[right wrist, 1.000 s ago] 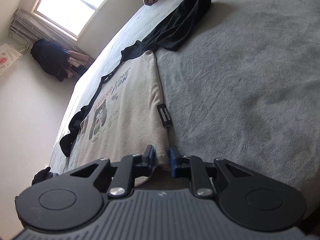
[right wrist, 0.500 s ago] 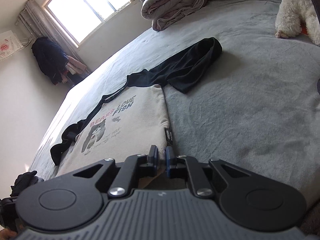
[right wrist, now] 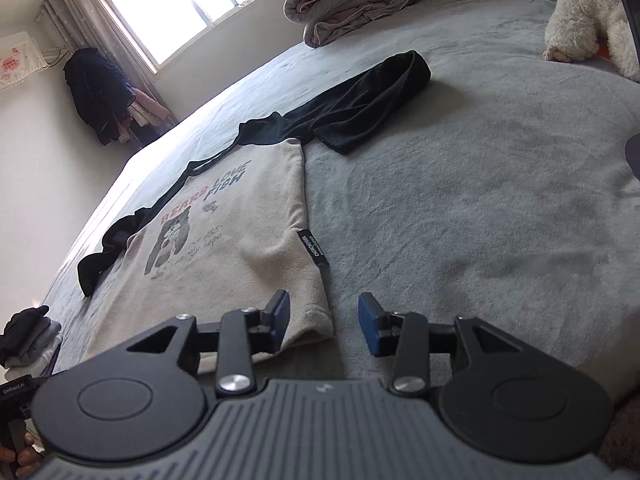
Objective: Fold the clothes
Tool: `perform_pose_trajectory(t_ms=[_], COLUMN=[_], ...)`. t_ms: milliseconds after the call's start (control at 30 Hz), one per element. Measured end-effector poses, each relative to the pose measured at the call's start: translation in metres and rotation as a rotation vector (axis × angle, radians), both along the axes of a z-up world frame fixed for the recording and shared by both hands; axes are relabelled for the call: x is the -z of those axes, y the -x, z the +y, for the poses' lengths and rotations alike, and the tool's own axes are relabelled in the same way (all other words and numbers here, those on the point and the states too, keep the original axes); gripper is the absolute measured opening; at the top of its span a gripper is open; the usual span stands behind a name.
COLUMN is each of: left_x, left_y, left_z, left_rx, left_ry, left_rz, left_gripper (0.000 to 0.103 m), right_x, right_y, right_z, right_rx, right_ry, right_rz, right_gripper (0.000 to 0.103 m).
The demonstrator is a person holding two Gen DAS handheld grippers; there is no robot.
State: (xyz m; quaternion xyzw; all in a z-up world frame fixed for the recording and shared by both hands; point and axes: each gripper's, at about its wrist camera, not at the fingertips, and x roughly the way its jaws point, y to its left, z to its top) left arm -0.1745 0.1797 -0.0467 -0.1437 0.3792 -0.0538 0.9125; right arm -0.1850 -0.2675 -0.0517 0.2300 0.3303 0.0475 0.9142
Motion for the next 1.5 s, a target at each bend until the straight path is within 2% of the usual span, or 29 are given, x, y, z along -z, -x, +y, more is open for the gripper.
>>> perform_pose_trajectory(t_ms=[233,333,467,600,733,933,1033,1067,1100,1133,1167,1233,1367,1500], left_x=[0.006,0.009,0.008,0.009,0.013,0.021,0.022,0.022,0.022,0.022,0.021,0.019,0.008,0.008], left_y=[0.013,0.014,0.014,0.010,0.004,0.003,0.005,0.005,0.006,0.007,0.008,0.012,0.023,0.025], left_z=[-0.022,-0.031,-0.029,-0.026,-0.029,-0.038,-0.047,-0.050,-0.053,-0.056,-0.058,-0.058,-0.050,-0.049], left_rx=[0.096,0.095,0.044,-0.001,-0.028,-0.097,-0.080,-0.066,-0.058,-0.053,-0.055,-0.070,-0.121,-0.119], left_ry=[-0.217,-0.295,-0.291,-0.262,-0.268,-0.267,-0.307,-0.320,-0.337,-0.356,-0.375,-0.388,-0.359,-0.359], left_rz=[-0.048,-0.062,-0.087,-0.087,-0.083,-0.120,-0.144,-0.150,-0.154,-0.158,-0.163,-0.176,-0.189,-0.148], left_gripper=[0.063,0.062,0.060,0.058,0.058,0.058,0.044,0.032,0.015,0.006,0.005,0.005,0.005,0.005], right_x=[0.008,0.011,0.015,0.016,0.018,0.025,0.028,0.028,0.028,0.029,0.028,0.025,0.013,0.016], right_y=[0.012,0.012,0.011,0.008,0.004,0.002,0.001,0.001,0.002,0.002,0.003,0.008,0.020,0.018], right_z=[0.029,0.039,0.044,0.042,0.039,0.044,0.053,0.055,0.056,0.058,0.059,0.061,0.059,0.058], right_rx=[-0.125,-0.137,-0.110,-0.071,-0.027,0.006,-0.004,-0.012,-0.019,-0.026,-0.027,-0.012,0.018,0.017], right_ry=[0.242,0.333,0.399,0.410,0.418,0.448,0.499,0.509,0.520,0.531,0.540,0.569,0.597,0.619], right_rz=[-0.040,-0.054,-0.080,-0.102,-0.116,-0.150,-0.163,-0.167,-0.170,-0.174,-0.178,-0.199,-0.247,-0.198], right_gripper=[0.049,0.049,0.049,0.049,0.049,0.049,0.044,0.032,0.023,0.010,0.006,0.005,0.005,0.005])
